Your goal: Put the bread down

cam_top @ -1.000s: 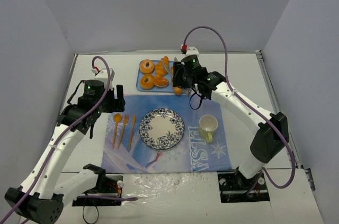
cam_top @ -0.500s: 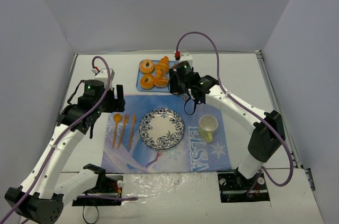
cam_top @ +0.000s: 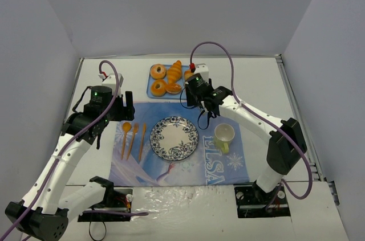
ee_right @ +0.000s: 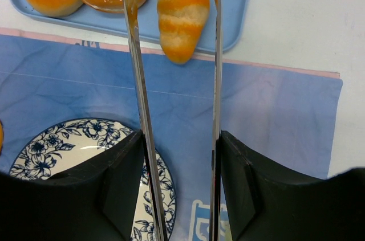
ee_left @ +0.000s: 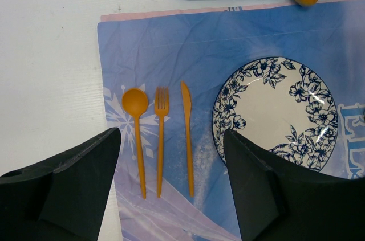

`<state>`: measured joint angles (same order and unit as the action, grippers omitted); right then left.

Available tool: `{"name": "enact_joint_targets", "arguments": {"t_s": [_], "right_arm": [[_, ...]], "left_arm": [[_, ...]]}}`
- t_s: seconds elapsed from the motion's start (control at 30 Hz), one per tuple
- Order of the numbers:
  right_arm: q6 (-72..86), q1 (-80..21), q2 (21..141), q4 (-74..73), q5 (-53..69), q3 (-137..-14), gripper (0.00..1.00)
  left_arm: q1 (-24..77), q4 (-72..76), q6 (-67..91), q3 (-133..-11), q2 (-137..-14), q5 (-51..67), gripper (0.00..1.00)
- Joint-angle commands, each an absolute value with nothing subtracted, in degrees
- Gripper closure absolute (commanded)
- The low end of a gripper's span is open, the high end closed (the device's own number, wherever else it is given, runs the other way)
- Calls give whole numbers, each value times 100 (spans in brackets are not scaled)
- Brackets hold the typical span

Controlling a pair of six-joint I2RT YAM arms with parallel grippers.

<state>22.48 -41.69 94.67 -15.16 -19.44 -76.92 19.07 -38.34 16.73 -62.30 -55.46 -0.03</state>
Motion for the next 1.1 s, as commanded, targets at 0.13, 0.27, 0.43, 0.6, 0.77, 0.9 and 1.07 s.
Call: {"name": "enact_joint_targets", "arguments": {"t_s": [0.13, 0.27, 0.43, 0.6, 0.77, 0.9, 1.07], "right_arm": [[2301, -4201, 9731, -1261, -2294, -7598, 51], [2311, -4201, 9796, -1225, -2271, -7553, 51], [2302, -4201, 9911, -1205, -2244, -7541, 51], [2276, -4201, 10028, -1171, -2202, -7541, 51], [2247, -4201, 10107, -1151, -2072, -7559, 52], [2241, -4201, 10064, -1151, -2074, -7559, 55], [2243, -4201, 9780, -1167, -2124, -7523, 73]], "left_arm": [[1934, -3604, 1714, -6372, -5553, -26, 31], [1942, -3604, 1714, -6373, -5555, -26, 31], [1942, -3604, 1714, -6372, -5547, -18, 31], [1940, -3604, 1712, -6381, -5546, -24, 31], [1942, -3610, 1714, -6375, -5549, -18, 31], [1942, -3604, 1714, -6381, -5546, -18, 31], [1942, -3604, 1714, -6379, -5561, -18, 31]]}}
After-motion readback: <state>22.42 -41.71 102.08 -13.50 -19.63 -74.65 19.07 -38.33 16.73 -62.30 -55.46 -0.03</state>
